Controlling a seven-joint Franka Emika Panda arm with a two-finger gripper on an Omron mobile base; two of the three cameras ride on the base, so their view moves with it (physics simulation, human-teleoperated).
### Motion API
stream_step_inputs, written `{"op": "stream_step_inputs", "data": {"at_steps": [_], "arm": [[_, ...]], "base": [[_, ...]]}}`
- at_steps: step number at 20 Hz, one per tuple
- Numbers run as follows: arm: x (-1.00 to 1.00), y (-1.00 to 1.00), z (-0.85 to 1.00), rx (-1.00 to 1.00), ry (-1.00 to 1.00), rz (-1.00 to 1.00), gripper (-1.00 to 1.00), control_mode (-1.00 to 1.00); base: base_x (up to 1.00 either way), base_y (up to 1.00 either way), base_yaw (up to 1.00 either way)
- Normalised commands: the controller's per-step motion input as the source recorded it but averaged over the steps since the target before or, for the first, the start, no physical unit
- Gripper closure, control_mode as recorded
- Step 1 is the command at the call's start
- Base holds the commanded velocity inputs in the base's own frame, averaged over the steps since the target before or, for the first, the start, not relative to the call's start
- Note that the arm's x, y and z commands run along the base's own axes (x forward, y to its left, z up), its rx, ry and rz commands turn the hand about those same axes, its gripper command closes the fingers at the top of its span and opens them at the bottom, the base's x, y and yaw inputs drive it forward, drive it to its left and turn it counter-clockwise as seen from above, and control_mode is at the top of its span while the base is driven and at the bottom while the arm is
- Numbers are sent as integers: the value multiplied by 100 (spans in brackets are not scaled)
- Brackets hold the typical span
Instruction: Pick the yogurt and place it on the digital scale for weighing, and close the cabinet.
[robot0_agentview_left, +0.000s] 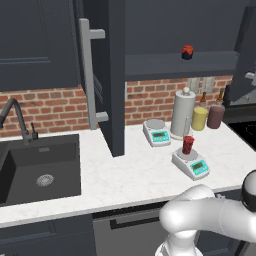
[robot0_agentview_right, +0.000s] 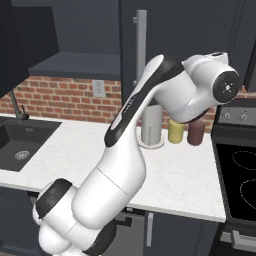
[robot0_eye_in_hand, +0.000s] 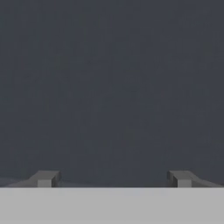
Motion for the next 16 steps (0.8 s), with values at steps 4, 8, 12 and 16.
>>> {"op": "stream_step_inputs", "data": {"at_steps": [4,8,12,16], "arm": [[76,38,-22,-4,-6,0,-100,-100],[63,23,-4,0,-1,0,-100,-100],[76,26,-4,0,0,0,-100,-100],[83,24,-12,0,0,0,-100,-100]], "base": [[0,0,0],[0,0,0],[0,0,0],[0,0,0]]}}
